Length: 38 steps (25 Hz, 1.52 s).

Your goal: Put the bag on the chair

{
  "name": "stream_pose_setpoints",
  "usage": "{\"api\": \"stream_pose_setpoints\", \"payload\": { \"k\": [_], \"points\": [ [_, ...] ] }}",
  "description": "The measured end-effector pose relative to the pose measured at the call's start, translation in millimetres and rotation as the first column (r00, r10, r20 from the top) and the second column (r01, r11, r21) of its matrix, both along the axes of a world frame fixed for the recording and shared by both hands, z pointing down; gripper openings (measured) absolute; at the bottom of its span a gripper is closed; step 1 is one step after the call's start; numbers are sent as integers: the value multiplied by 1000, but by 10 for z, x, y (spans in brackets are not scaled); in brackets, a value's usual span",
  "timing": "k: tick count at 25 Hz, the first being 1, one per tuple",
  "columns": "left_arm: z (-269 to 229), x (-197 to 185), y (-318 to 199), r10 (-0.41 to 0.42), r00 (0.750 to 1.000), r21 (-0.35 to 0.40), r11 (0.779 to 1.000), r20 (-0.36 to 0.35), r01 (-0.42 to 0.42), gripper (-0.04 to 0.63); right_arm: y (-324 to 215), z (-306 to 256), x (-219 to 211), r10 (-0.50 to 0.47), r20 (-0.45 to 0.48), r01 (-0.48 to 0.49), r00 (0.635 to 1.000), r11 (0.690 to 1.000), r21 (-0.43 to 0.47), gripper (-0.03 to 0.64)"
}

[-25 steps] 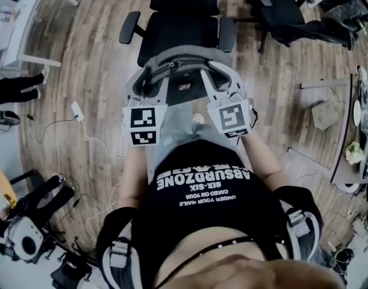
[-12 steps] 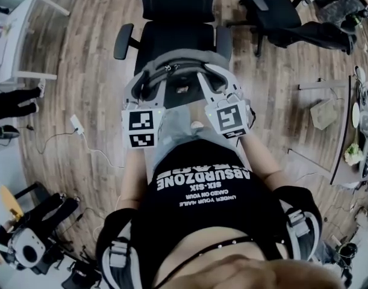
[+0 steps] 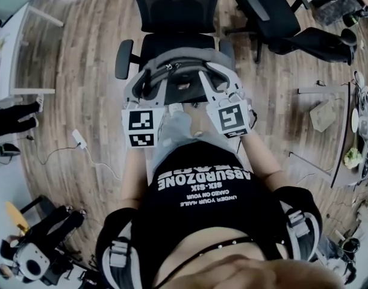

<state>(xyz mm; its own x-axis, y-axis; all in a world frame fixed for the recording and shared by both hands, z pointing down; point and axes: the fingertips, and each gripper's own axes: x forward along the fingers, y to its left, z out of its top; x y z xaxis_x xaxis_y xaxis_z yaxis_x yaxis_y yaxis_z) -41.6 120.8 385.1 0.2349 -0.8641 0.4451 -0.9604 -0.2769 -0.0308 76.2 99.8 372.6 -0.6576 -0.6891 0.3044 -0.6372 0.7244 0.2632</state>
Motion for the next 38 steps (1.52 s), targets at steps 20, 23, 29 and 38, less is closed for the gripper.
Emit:
{"api": "stream_pose_setpoints", "payload": {
  "k": [20, 23, 29, 38],
  "points": [
    [91, -889, -1320, 49, 999, 11, 999, -19, -49, 201, -1289, 116, -880, 36, -16, -36, 999, 999, 2, 63],
    [109, -946, -1504, 61, 998, 15, 998, -14, -61, 199, -1465, 140, -934, 47, -18, -47, 999, 999, 6, 63],
    [102, -1095, -1830, 81, 997, 39, 996, -19, -80, 196, -1790, 120, -1085, 59, -27, -58, 998, 997, 43, 63],
    [79, -1162, -2284, 130, 991, 55, 990, -15, -129, 190, -2213, 104, -1150, 96, -23, -95, 995, 994, 58, 63]
  ]
}}
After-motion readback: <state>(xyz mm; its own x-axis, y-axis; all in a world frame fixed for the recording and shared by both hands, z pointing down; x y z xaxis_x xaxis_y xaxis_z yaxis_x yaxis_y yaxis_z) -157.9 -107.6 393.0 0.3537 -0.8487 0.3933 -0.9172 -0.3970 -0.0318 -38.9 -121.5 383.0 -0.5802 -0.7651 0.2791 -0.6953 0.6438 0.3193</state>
